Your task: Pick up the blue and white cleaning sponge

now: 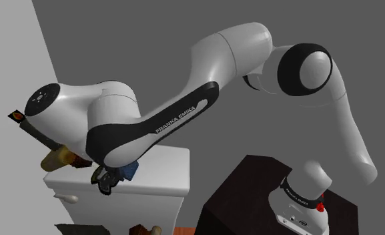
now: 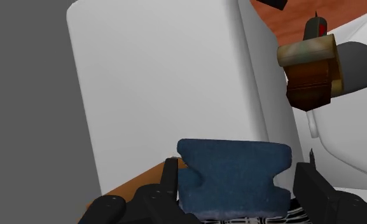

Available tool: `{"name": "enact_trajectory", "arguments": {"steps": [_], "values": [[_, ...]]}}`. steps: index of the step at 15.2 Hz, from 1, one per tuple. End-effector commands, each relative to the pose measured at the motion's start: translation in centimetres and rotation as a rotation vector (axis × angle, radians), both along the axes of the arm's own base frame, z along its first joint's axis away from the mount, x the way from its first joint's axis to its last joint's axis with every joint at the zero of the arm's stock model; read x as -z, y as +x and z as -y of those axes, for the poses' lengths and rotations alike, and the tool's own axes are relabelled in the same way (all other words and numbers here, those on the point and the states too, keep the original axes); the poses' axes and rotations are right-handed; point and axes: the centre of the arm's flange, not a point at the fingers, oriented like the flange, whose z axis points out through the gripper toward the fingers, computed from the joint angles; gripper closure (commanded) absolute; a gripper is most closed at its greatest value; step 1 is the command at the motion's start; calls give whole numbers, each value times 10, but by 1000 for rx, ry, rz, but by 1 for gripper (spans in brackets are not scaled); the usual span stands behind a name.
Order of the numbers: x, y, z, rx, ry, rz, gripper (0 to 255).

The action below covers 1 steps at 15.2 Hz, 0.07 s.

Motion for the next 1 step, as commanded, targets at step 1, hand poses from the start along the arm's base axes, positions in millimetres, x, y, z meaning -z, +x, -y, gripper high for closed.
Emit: {"name": "enact_trajectory", "arguments": {"steps": [1], "values": [[-3, -1, 0, 0, 0, 0, 255]]}}
